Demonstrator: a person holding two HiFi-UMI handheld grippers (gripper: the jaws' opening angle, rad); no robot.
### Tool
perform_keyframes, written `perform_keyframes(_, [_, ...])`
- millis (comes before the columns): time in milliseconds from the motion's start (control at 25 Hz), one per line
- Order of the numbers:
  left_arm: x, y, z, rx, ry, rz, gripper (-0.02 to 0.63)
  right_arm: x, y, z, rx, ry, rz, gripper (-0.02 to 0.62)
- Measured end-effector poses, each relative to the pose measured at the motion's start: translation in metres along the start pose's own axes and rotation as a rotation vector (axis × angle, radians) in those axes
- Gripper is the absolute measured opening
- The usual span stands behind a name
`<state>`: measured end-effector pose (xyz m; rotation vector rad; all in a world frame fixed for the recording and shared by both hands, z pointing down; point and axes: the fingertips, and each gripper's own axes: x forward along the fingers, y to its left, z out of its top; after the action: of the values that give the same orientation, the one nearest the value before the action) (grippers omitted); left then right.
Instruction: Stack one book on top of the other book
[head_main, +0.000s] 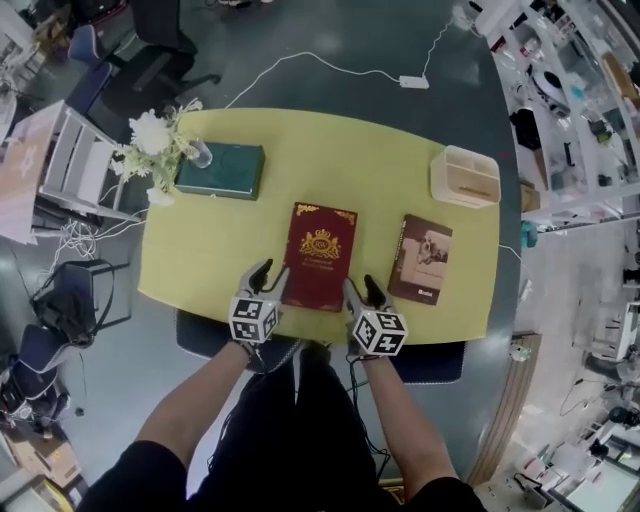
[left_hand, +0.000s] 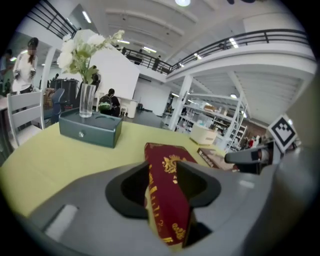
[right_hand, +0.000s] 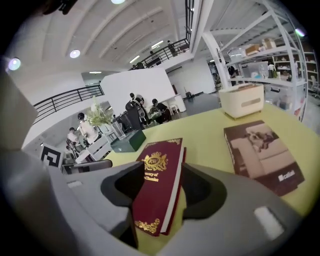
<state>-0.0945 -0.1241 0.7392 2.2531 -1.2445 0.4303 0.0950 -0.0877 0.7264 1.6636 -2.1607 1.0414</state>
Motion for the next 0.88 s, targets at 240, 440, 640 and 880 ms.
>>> perform_keyframes(240, [-0.059,-0.013,0.065,0.01,-0.105,-0.005,0.166,-0.06,0.046,0.059,-0.107,-0.087,0.043,0.219])
perform_keyframes(440, [-0.109,-0.032,0.125,0.025,-0.216,-0.049,0.12,-0.109,0.087,0.111,-0.187,-0.199,0.073,0.118])
perform_keyframes(640, [-0.153,-0.066,0.173,0.09,-0.286,-0.099,0.041,-0.144,0.129,0.147,-0.241,-0.288,0.112,0.056])
perform_keyframes(880, [-0.19,-0.1,0.175,0.107,-0.295,-0.167,0.008,-0.163,0.171,0.137,-0.255,-0.283,0.148,0.005])
